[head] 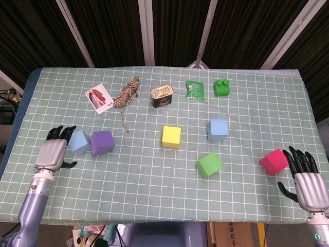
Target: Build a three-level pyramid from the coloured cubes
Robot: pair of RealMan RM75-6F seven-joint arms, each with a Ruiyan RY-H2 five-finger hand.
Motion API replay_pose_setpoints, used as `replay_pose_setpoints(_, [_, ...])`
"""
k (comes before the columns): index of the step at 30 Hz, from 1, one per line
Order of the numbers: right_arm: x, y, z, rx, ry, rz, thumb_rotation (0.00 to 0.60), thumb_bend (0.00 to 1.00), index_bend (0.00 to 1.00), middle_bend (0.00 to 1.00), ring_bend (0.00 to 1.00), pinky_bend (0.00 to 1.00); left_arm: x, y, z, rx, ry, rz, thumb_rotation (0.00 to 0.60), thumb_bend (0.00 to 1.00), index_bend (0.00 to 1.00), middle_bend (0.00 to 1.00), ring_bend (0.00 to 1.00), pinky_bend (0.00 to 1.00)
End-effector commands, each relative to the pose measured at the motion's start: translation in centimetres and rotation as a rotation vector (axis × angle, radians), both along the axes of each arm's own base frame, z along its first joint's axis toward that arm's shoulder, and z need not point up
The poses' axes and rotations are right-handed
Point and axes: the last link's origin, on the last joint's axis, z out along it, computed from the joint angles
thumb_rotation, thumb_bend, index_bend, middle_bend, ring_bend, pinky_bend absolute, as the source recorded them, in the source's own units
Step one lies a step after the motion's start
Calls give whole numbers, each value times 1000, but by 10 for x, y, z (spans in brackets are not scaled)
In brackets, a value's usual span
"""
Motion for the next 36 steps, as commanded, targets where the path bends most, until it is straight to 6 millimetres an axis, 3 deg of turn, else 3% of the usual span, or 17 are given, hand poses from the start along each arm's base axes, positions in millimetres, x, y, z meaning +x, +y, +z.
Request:
replay_pose_setpoints(1, [0, 0, 0, 0, -1, -1, 600, 295, 0, 0, 0, 0, 22, 10, -15, -33, -18, -9, 600, 208, 0, 123, 5, 72])
replay_pose_setpoints(13, [-1, 2, 2, 1, -8, -8, 600, 294, 0, 0, 0, 0, 45, 30, -47, -61, -41, 58, 600, 267, 0, 139, 7, 83])
replay_pose_setpoints(23, [-2, 4, 4, 0, -14, -12, 600, 294, 0, 0, 0, 0, 52, 42, -60, -57, -29, 90, 600, 271, 0, 155, 7, 83])
replay_pose_setpoints(36, [-2, 4, 5, -6, -27, -16, 600, 295, 0, 0, 0, 0, 52, 42, -68, -55, 14, 109, 600, 276, 0, 241, 24, 106])
